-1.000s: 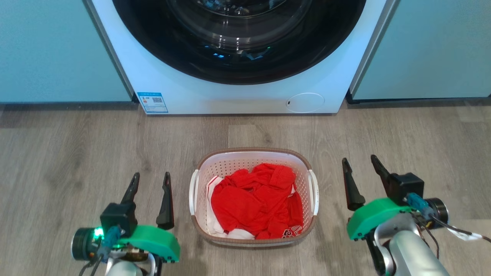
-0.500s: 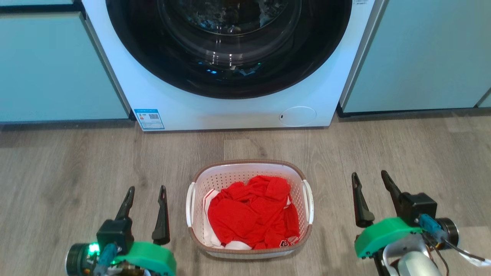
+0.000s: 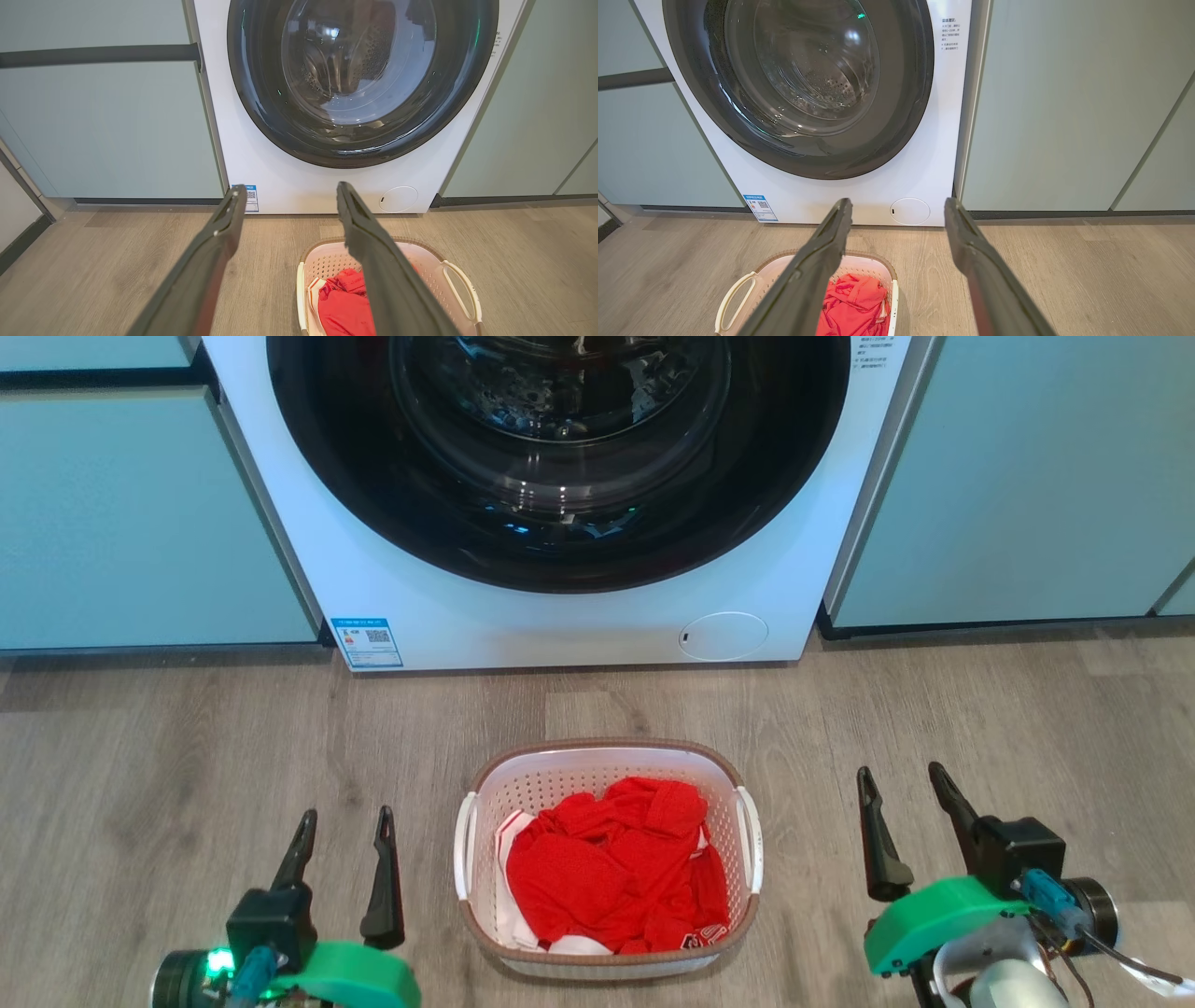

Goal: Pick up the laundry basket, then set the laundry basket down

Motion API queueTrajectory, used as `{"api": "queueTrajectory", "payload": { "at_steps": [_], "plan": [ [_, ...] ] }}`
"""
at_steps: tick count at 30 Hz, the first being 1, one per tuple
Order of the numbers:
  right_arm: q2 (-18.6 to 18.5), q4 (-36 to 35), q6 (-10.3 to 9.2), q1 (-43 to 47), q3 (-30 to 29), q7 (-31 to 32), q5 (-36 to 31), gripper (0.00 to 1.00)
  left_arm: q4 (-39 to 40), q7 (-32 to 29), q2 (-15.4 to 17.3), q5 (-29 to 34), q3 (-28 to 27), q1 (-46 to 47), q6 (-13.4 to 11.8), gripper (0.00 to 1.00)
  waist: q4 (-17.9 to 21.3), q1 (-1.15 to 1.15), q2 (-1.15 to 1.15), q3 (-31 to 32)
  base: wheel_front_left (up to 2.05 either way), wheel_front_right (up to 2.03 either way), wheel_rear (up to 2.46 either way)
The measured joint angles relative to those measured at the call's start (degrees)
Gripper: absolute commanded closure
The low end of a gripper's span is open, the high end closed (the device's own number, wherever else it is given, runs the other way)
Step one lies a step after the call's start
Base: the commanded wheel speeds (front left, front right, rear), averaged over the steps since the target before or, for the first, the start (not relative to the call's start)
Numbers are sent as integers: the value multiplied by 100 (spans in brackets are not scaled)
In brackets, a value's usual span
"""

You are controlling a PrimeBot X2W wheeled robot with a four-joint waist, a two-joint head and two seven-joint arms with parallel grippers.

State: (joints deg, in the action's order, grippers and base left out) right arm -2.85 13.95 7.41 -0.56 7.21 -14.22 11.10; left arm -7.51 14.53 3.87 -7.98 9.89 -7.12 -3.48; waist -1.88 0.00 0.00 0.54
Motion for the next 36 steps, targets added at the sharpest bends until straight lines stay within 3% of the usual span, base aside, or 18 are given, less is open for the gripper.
{"api": "queueTrajectory", "payload": {
  "at_steps": [9, 10, 17, 36],
  "plan": [
    [0, -14, 0, 3, -40, 0, 0, 0, -11, 0, -23, 62, -102, -19, 1, 0, 1, 0, 0, 4, 0, 0, 0],
    [0, 4, 0, 3, -41, 1, 0, 100, -47, 0, -27, 33, -105, -20, -3, 100, 2, 0, 0, 1, 0, 0, 0],
    [7, 479, 0, 263, 12, 29, 52, 100, -539, -36, -36, -5, -89, -237, -3, 100, 4, 0, 0, 0, 0, 0, 0],
    [0, 458, 0, 292, -105, 257, 1344, 100, -593, -312, -35, -1340, -175, -124, 146, 100, 33, 0, 0, -11, 0, 0, 0]
  ]
}}
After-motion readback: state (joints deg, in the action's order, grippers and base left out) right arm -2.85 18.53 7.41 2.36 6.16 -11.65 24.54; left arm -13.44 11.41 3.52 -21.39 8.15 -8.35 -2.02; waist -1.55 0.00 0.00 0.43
